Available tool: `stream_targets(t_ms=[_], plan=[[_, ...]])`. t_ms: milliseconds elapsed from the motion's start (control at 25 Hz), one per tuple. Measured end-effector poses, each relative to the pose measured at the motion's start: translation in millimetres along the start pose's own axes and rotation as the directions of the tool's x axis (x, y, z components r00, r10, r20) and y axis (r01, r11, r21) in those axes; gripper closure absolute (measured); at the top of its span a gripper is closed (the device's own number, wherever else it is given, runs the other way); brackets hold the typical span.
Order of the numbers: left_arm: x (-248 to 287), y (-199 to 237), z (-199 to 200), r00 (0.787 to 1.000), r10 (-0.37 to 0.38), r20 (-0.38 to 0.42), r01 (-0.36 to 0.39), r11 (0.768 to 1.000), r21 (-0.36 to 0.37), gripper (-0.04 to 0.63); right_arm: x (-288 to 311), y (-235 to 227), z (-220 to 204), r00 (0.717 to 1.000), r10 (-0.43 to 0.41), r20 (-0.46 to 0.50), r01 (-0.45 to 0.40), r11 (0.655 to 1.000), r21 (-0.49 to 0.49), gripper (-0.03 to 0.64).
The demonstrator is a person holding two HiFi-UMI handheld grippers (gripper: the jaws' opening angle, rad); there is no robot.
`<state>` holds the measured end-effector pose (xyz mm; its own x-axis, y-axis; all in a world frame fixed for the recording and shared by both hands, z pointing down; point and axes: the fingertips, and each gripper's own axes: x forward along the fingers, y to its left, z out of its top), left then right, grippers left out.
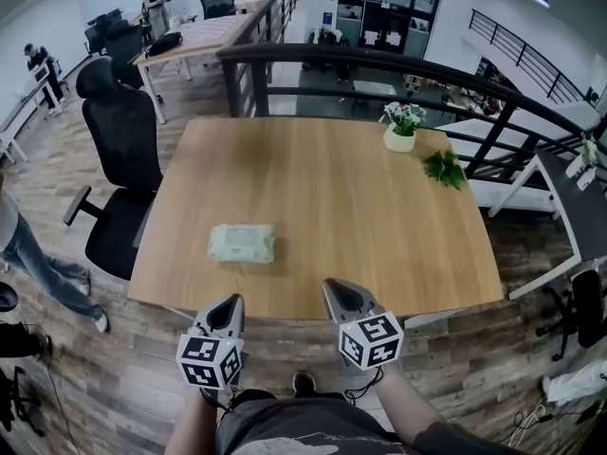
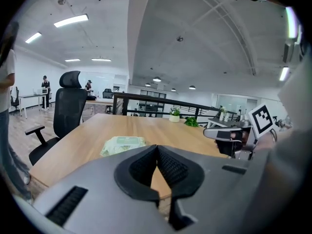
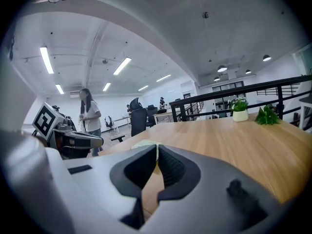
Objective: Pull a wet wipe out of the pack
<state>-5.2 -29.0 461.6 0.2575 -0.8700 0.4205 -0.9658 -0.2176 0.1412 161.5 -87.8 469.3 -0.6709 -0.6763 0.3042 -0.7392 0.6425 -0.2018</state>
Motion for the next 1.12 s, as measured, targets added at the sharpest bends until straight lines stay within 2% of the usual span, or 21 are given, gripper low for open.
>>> stream_targets(t_ms=[120,280,480,960,1120], plan=[[4,4,4,1.0,0.013,-0.012,-0.013,1.0,0.014,0.581,14,2,4,1.0,0.029,-0.003,-0.029,1.0,0.002,0.592],[4,18,8,0.999,0.046,-0.009,-0.046,0.999,-0.006,0.581,29,9,5,0.998,0.056,-0.012,-0.056,0.998,0.0,0.591],[15,41,9,0.999,0.042,-0.018,-0.042,0.999,-0.007,0.581,46,8,8,1.0,-0.002,-0.022,0.001,0.999,-0.035,0.591],[66,114,23,0.995,-0.072,-0.065,0.075,0.997,0.032,0.581,118,26,22,0.996,-0.07,-0.05,0.07,0.998,-0.01,0.591],[79,139,26,0.992,-0.102,-0.079,0.105,0.994,0.034,0.581,143,41,18,0.992,-0.071,-0.1,0.068,0.997,-0.04,0.591]])
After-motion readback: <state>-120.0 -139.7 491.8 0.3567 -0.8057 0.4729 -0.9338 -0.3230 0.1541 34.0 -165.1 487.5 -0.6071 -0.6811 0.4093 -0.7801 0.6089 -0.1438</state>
